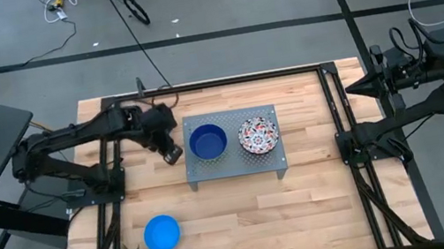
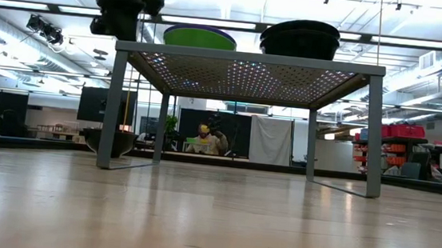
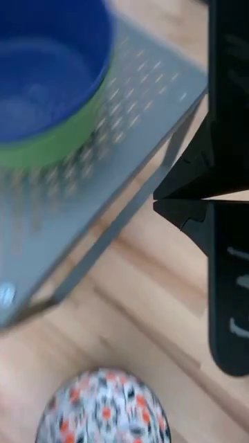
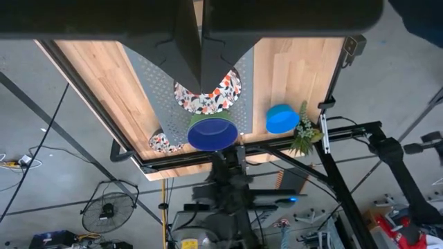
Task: Pick & Place Mini bowls
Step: Stack the light blue bowl on top of the blue bowl on the shelf
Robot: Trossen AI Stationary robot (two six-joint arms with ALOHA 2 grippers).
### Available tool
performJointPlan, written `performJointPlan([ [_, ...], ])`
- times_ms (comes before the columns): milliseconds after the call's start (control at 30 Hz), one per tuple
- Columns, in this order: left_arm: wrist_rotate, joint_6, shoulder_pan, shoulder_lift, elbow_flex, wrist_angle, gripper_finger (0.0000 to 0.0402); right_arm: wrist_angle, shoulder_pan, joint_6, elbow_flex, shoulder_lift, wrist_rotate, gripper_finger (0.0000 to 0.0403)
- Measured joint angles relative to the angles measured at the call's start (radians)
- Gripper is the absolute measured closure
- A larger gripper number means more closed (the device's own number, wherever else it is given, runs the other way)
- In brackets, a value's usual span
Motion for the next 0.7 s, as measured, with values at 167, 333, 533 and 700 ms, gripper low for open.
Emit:
performJointPlan([
  [167, 0.017, -0.012, -0.129, 0.0, 0.0, 0.0, 0.04, 0.0, 0.0, 0.0, 0.0, 0.0, 0.0, 0.0396],
  [333, 0.031, -0.078, -0.28, 0.0, 0.0, -0.001, 0.04, 0.0, 0.0, 0.0, 0.0, 0.0, 0.0, 0.0396],
  [533, 0.056, -0.216, -0.475, 0.0, 0.0, -0.042, 0.04, 0.0, 0.0, 0.0, 0.0, 0.0, 0.0, 0.0396],
  [700, 0.016, -0.33, -0.612, 0.0, 0.0, -0.052, 0.04, 0.0, 0.0, 0.0, 0.0, 0.0, 0.0, 0.0396],
])
